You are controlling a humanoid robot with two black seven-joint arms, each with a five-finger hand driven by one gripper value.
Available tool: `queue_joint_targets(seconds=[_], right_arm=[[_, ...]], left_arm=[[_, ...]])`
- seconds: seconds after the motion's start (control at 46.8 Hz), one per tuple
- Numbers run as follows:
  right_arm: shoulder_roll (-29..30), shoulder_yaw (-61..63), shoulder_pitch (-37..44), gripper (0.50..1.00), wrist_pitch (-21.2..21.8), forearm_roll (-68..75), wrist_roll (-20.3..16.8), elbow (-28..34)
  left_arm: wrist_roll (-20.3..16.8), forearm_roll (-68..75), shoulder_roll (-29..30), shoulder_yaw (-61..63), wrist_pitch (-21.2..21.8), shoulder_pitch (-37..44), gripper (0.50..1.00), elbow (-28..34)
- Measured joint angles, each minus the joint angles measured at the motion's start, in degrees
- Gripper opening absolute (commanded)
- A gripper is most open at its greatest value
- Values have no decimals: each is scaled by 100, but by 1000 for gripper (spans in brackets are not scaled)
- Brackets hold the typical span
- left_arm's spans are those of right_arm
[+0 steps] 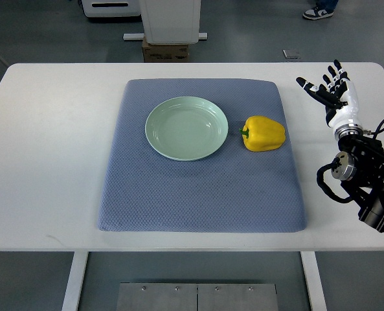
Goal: Place yellow pepper on plate with right hand
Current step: 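Swing the right hand over toward the yellow pepper, fingers open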
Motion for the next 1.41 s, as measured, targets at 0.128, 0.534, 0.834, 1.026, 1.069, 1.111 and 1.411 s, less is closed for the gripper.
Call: queue_joint_targets(seconds=[0.128,0.534,0.834,1.026,1.069,1.111,1.411], right_arm=[[-105,-150,6,1000,0,-225,73,-1],[-440,-525,203,1000,410,-1078,86,96],[-1410,-1170,553,1000,847,-1328,280,1397],[-1747,-2315,985,995,850,-1629,284,1828],[-1817,-2520,1062,995,847,-1698,283,1956],[-1885,-2672,1147,995,845,-1776,283,2081],[-2181,-3526,1652,995,834,-2670,280,2486]], left_arm=[[0,0,0,0,0,-1,1000,0],[0,0,0,0,-2,-1,1000,-1],[0,0,0,0,2,-1,1000,-1],[1,0,0,0,1,0,1000,-1],[0,0,0,0,1,-1,1000,-1],[0,0,0,0,1,-1,1000,-1],[0,0,0,0,0,-1,1000,-1]])
